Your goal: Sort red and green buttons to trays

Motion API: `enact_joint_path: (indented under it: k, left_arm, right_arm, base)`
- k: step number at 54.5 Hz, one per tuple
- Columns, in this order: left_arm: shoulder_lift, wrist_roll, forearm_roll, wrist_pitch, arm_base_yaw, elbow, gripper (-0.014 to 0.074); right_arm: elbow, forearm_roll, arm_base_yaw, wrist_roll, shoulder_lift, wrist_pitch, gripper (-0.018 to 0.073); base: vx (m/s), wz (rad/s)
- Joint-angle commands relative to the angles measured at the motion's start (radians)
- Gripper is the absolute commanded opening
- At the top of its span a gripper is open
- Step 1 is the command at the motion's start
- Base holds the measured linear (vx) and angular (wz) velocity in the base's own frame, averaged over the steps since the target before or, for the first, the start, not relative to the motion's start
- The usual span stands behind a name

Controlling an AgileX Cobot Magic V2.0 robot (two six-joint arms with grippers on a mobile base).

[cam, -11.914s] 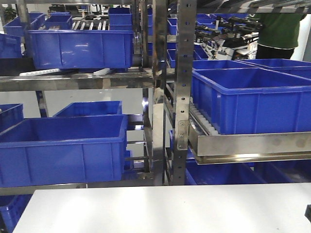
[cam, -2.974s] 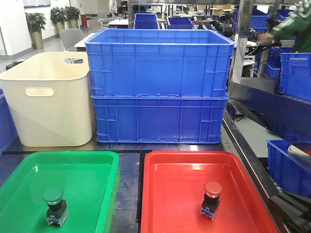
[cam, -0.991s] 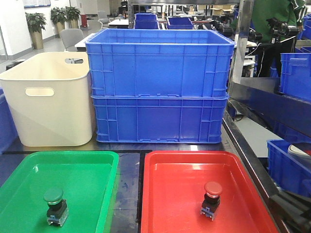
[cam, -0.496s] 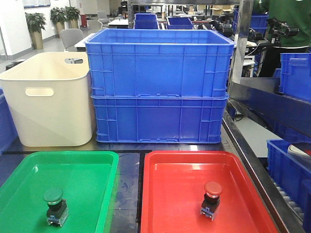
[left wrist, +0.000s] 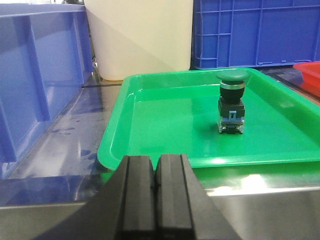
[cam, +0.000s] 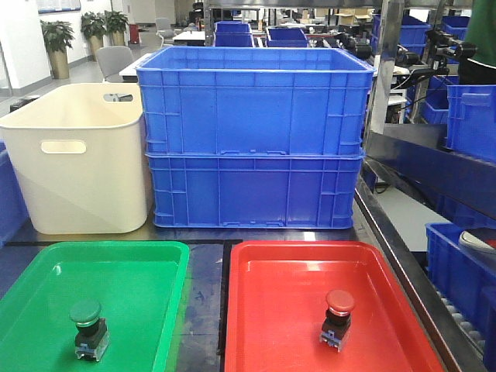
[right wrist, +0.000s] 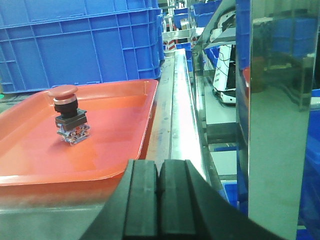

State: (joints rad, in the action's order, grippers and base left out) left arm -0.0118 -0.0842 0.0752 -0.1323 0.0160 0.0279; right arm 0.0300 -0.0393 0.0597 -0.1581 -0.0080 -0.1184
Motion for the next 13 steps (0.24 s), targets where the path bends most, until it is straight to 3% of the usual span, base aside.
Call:
enact_joint_path:
  k: [1, 13]
  left_arm:
    - [0.009, 0.0, 0.002, 0.082, 0.004, -0.027, -0.0006]
    - [0.009, 0.0, 0.002, 0.082, 0.004, -0.027, -0.0006]
  right_arm:
    - [0.008, -0.002, -0.007, 0.008, 0.005, 0.074, -0.0008]
    - [0.008, -0.003, -0.007, 0.008, -0.001, 0.074, -0.0008]
  base:
    - [0.0, 0.0]
    - [0.0, 0.0]
